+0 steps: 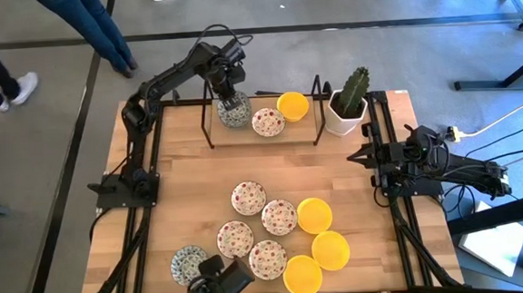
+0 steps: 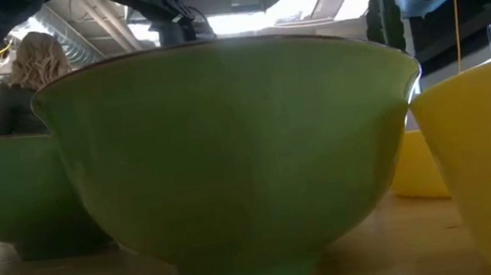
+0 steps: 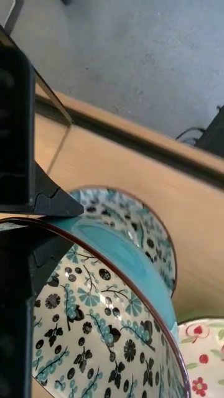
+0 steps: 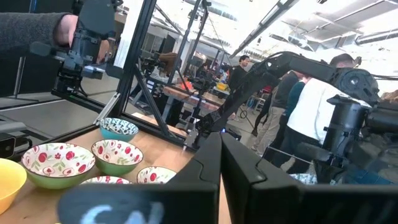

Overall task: Pick & Place Mini bowls
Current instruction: Stack the blue patterned bowl on the blue patterned bowl on the shelf

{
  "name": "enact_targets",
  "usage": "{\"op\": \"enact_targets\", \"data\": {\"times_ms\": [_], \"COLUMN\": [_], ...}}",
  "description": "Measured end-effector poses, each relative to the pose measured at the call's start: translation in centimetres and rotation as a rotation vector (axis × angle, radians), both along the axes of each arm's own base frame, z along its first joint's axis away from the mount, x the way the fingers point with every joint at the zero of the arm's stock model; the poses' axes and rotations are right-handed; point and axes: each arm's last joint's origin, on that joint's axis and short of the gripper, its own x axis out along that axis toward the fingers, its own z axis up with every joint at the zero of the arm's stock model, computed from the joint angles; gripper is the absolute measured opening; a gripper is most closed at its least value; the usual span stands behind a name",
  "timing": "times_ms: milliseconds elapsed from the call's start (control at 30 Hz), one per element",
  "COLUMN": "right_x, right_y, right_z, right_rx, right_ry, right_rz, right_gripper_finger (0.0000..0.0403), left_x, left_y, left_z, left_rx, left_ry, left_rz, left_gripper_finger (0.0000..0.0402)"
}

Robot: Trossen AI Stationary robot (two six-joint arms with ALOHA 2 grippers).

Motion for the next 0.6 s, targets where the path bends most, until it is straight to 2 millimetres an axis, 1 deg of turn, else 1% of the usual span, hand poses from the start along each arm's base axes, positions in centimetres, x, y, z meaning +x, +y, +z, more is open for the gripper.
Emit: {"op": "enact_targets", "data": {"times_ms": [167,400,600], "right_x": [0.0,0.0,0.0], "right_y": [0.0,0.0,0.0], "right_z": [0.0,0.0,0.0], "right_rx": [0.001,0.000,0.000], "right_ry": [0.000,0.000,0.000], "right_rz": [0.000,0.001,0.000], "right_gripper_finger": [0.0010,0.0010,0.0010], "left_x": [0.8,0.4,0.3], "left_y": [0.1,1.2,2.0], "left_z": [-1.5,-2.6,-4.0], "left_rx": [-0.011,-0.030,-0.094], "left_ry": [0.048,0.071,0.059], "left_rz": [-0.026,-0.005,-0.002], "left_gripper_finger": [0.0008,0.0008,0.0014]}}
